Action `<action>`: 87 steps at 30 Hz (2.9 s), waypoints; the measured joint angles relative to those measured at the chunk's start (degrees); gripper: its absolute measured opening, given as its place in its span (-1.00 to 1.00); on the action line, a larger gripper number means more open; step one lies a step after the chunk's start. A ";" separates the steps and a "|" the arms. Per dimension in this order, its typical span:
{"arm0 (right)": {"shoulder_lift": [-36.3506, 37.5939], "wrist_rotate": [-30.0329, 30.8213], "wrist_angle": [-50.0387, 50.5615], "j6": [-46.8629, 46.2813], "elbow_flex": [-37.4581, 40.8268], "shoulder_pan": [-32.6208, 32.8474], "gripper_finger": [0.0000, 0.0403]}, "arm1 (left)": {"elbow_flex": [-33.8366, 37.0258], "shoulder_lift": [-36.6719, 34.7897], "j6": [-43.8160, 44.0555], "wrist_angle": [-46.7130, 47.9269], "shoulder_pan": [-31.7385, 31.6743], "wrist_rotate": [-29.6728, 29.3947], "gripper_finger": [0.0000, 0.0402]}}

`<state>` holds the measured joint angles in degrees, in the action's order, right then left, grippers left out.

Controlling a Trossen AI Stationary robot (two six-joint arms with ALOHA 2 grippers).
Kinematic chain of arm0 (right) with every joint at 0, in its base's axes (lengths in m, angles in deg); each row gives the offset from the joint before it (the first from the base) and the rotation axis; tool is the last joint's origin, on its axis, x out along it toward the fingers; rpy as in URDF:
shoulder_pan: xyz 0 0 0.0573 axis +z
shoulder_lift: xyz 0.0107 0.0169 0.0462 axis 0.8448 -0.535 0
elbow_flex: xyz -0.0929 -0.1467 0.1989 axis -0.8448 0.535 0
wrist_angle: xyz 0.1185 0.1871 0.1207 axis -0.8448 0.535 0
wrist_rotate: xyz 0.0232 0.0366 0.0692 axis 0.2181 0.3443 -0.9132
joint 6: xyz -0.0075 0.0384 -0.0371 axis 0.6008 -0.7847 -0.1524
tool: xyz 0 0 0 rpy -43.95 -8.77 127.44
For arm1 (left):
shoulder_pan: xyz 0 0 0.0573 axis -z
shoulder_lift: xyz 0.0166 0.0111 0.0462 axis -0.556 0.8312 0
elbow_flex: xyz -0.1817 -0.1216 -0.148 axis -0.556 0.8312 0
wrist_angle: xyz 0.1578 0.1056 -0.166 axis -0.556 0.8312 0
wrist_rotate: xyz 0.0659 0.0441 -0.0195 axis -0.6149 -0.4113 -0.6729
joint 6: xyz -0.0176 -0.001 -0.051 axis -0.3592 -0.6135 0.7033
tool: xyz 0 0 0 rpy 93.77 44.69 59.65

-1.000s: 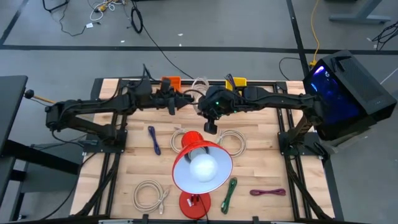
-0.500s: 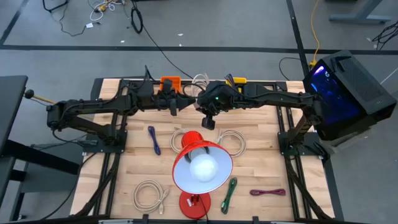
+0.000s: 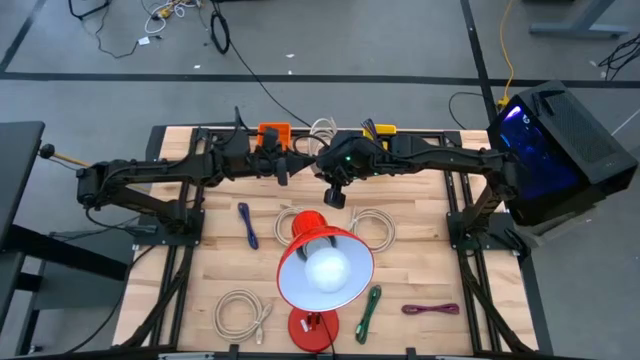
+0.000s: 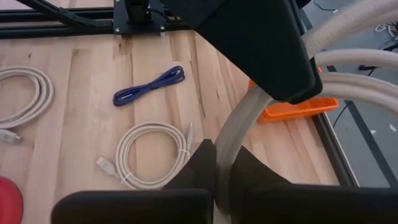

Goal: Pick & Place USB Port
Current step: Put the brown HDMI cable into the orange bin

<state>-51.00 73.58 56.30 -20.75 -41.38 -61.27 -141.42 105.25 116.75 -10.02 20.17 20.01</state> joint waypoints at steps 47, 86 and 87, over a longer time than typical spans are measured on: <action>2.84 4.52 4.94 -1.98 -0.17 -2.23 -0.26 | 0.37 -5.46 -20.12 28.85 -26.76 1.42 -0.84; 2.78 8.06 5.79 -4.70 -0.11 -2.37 -0.26 | 12.89 4.48 -9.81 6.02 -33.86 12.55 -0.85; 2.78 8.02 5.79 -4.70 -0.11 -2.42 -0.26 | 13.43 4.48 -9.64 5.96 -33.86 12.45 -0.86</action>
<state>-48.23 81.60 62.09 -25.45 -41.49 -63.69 -127.98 109.73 107.10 -4.06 -13.68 32.46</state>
